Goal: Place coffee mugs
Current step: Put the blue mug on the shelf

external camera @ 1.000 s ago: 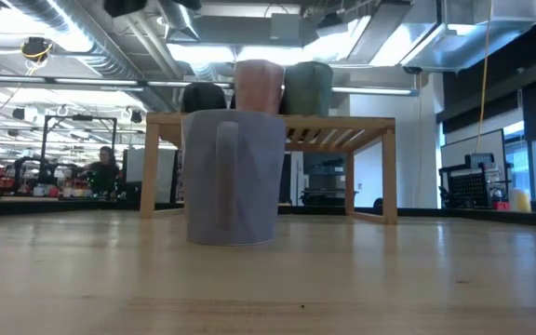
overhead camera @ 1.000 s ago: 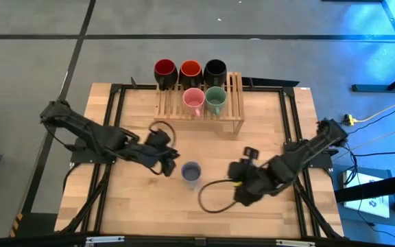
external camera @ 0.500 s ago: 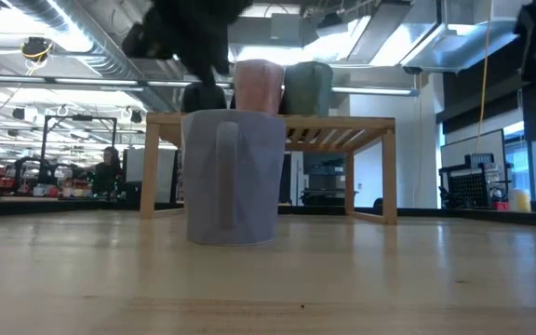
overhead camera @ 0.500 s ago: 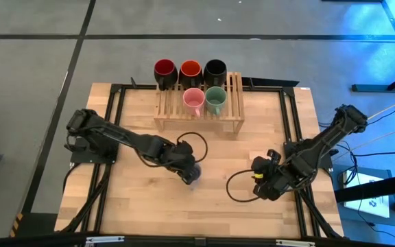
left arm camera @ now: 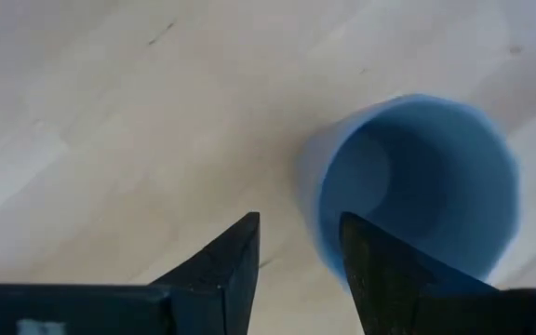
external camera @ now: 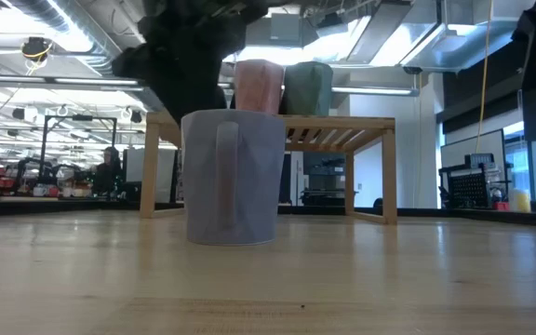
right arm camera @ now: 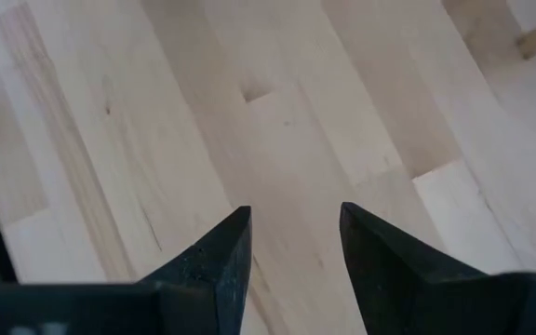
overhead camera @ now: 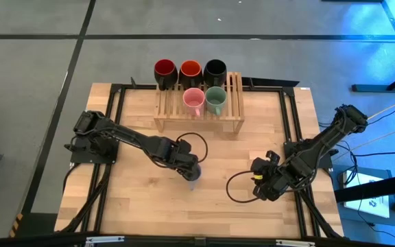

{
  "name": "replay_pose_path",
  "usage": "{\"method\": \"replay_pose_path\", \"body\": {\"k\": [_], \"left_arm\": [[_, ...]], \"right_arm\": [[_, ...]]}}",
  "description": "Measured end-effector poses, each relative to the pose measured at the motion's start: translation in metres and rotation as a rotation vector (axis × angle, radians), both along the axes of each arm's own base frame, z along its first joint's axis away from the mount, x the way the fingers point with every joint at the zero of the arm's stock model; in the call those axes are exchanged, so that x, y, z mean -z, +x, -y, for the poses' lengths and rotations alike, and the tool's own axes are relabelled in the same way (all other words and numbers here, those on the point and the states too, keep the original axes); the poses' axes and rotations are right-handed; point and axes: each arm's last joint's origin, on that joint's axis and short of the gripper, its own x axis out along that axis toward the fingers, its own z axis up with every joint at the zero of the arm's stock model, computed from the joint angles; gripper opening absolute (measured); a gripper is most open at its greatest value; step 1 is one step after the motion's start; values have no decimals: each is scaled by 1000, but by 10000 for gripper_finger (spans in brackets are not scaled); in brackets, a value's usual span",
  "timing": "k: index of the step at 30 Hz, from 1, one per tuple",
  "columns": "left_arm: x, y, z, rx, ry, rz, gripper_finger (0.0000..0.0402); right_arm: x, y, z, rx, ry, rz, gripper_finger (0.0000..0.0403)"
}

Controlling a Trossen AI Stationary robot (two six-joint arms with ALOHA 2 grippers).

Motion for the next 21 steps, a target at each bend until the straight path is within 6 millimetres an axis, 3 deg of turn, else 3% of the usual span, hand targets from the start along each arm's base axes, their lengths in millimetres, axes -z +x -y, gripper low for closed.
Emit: {"method": "replay_pose_path", "body": {"k": [5,14,21], "left_arm": [[-1,3,1,16,-4,30,143],[26,2,0,28,25,20,140],[37,1,0,48,27,30,84]], "right_arm": [[-1,1,0,2,-5,21,150],[-1,2,0,5,-10,30,150],[-1,2,0,14,-34,50,150]]}}
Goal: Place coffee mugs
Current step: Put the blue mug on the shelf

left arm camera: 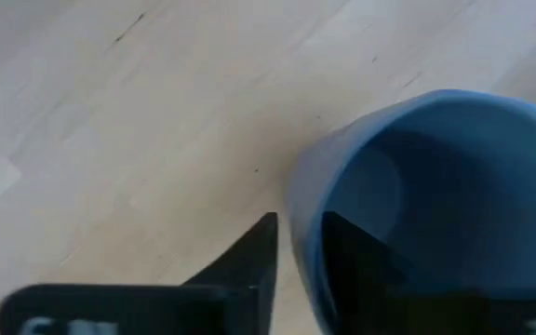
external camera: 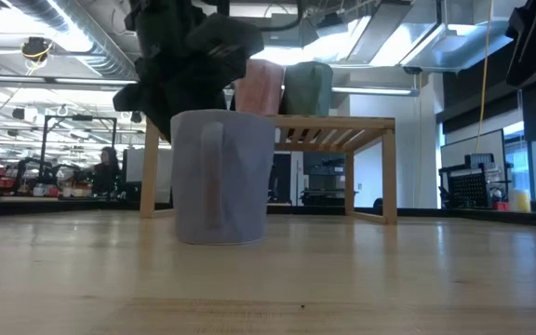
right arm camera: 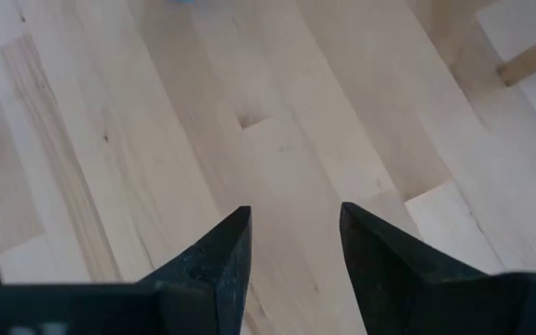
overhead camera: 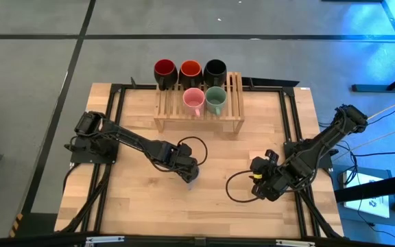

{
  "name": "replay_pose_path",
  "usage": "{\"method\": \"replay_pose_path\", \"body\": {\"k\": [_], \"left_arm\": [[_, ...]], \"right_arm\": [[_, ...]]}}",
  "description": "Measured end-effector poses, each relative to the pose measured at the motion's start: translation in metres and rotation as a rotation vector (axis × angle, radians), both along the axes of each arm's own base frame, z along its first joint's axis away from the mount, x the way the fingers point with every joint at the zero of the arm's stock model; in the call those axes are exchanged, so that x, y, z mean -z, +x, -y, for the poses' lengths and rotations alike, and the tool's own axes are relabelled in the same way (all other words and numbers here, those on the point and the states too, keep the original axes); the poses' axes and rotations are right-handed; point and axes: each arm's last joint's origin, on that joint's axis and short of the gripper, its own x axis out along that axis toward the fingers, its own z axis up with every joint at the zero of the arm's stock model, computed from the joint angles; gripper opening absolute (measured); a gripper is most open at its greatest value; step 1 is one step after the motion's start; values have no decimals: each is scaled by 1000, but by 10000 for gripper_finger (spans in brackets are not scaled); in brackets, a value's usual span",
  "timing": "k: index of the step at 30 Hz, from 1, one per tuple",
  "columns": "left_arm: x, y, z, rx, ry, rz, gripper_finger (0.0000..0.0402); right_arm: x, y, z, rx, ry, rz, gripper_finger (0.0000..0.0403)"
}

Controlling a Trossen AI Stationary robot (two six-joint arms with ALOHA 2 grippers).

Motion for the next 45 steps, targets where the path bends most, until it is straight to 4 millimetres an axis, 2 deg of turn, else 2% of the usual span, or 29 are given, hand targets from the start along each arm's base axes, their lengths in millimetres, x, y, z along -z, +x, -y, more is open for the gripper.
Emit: {"method": "replay_pose_path", "body": {"k": [5,11,14,18,22,27,34,38,45], "left_arm": [[0,0,0,21,12,0,18],[0,0,-1,12,32,8,17],[-8,0,1,12,29,-8,17],[-40,-2,9,32,22,19,17],[-85,-9,13,40,25,36,17],[-141,-24,7,31,59,9,17],[-191,-42,-16,-10,152,11,17],[-202,-43,-43,-57,186,55,17],[-209,-50,-103,-65,251,2,17]], "right_arm": [[0,0,0,6,-16,13,150],[0,1,1,12,-27,23,150],[0,1,1,15,-26,24,150],[0,1,1,17,-30,26,150],[0,1,1,20,-41,32,150],[0,1,2,14,-52,36,150],[-1,1,2,4,-63,39,150],[-1,1,2,4,-67,41,150],[0,1,1,-2,-54,29,150]]}}
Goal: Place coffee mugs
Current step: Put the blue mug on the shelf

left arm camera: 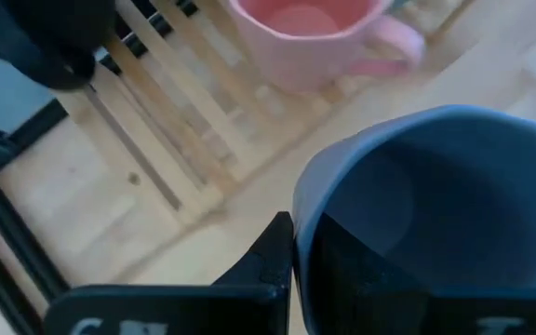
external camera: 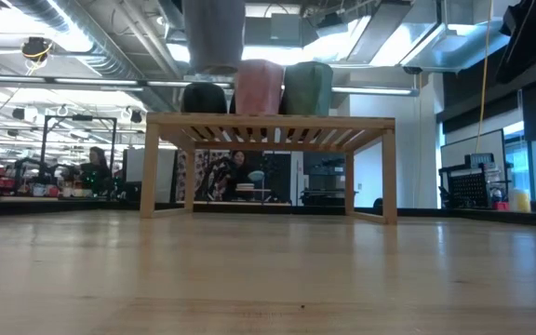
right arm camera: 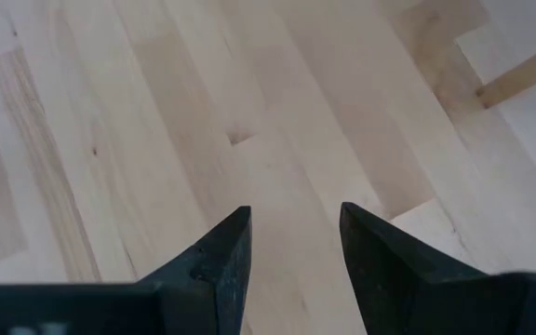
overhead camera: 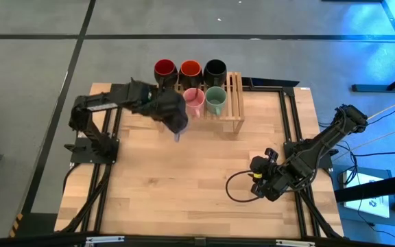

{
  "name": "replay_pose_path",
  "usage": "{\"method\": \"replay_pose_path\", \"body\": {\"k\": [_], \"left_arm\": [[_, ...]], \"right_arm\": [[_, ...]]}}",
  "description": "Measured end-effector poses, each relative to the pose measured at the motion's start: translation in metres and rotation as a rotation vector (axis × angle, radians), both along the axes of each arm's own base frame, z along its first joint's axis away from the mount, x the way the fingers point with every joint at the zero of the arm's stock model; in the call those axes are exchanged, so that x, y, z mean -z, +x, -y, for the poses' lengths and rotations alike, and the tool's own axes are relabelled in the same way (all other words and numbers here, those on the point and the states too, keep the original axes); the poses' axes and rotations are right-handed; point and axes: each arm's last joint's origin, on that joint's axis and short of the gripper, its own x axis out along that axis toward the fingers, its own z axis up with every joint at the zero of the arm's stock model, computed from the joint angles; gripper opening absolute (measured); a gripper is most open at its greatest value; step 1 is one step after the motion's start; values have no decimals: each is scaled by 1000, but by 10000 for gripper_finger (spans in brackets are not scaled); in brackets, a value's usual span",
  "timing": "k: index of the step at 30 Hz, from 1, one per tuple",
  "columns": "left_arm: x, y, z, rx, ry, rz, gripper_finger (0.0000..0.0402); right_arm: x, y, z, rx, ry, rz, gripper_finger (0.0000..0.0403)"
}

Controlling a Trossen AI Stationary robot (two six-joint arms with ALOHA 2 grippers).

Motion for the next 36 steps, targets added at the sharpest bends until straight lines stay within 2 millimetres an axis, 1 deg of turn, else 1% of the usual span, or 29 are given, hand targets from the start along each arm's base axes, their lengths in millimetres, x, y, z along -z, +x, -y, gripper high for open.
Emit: {"method": "replay_pose_path", "body": {"k": [5,11,13,17,19,21,28,36], "left_arm": [[-2,-8,-37,27,-26,-37,17],[0,-17,-75,16,-19,-80,17],[5,-19,-85,14,-18,-111,17],[22,-23,-101,-7,-39,-191,17],[30,-24,-107,-1,-45,-217,17],[36,-22,-112,10,-52,-204,17],[36,-16,-116,33,-28,-153,17],[36,-19,-126,34,-21,-147,19]], "right_arm": [[0,0,0,-1,4,-1,150],[0,0,0,3,-2,7,150],[0,1,0,7,-11,16,150],[0,1,0,9,-13,19,150],[0,1,0,9,-13,19,150],[0,1,0,8,-13,19,150],[0,1,0,32,2,25,150],[0,1,0,32,2,25,150]]}}
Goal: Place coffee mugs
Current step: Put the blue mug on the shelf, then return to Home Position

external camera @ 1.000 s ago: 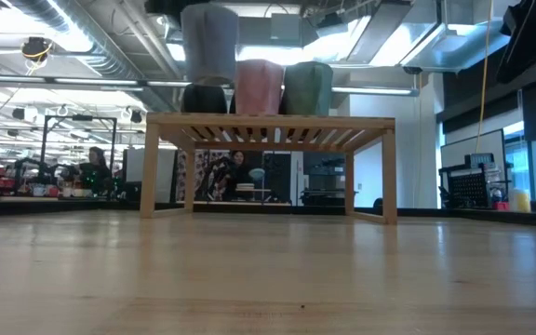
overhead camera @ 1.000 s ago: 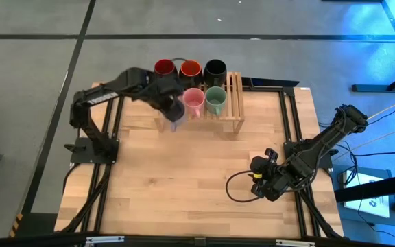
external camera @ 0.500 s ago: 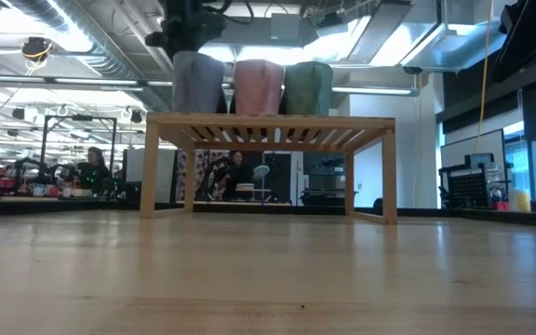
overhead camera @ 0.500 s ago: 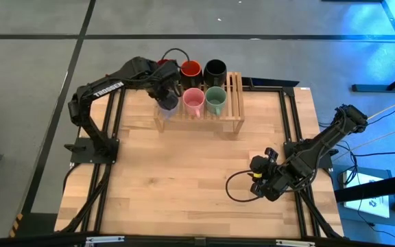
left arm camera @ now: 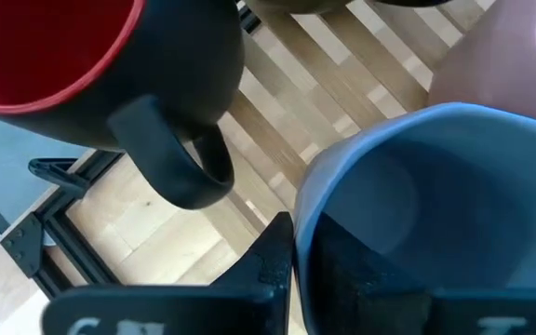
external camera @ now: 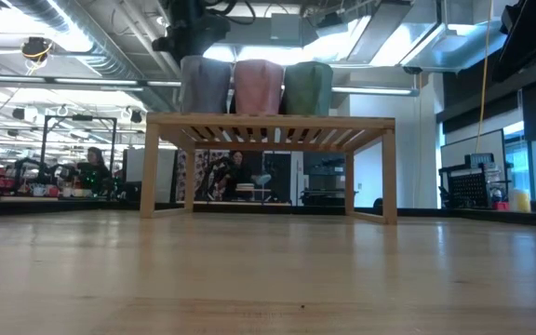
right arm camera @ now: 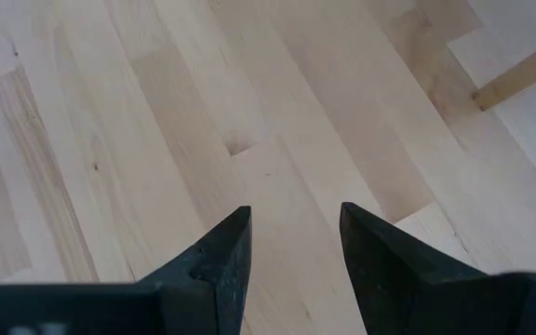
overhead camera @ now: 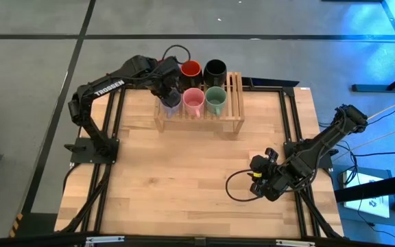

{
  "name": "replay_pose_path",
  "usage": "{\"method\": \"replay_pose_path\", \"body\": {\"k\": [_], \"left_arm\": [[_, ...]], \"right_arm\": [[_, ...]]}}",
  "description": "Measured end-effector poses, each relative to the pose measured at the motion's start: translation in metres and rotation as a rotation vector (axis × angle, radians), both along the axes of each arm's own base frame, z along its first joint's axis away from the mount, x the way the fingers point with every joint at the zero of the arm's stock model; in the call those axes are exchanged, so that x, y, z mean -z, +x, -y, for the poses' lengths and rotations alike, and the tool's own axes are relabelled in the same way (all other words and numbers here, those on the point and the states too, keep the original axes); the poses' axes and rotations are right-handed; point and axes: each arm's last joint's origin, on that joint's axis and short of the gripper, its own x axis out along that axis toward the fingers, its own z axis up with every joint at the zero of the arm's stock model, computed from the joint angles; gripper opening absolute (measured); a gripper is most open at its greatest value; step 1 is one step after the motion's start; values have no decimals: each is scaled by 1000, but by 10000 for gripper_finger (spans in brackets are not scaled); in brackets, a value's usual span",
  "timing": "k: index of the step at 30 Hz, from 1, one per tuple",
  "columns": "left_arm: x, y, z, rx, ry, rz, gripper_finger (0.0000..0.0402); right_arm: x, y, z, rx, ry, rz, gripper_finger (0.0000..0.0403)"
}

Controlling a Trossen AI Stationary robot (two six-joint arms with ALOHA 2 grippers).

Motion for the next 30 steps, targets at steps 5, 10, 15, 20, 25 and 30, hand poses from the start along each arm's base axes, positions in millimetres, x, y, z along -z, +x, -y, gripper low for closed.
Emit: {"method": "replay_pose_path", "body": {"k": [5,10,15,20,25,30], "left_arm": [[0,-1,-1,10,-17,4,31],[0,0,-1,29,-17,0,35],[0,-1,-1,40,-9,-7,48],[0,-1,-1,42,-10,-8,102],[-2,-2,1,49,-27,10,141],[-30,-13,14,96,3,88,144]], "right_arm": [[0,0,0,-1,1,1,150],[-1,2,-2,-3,26,18,150],[-1,3,-3,-4,38,33,150],[-1,3,-3,-3,38,33,150],[-1,3,-3,-5,42,31,150],[-1,3,-4,-14,58,18,150]]}}
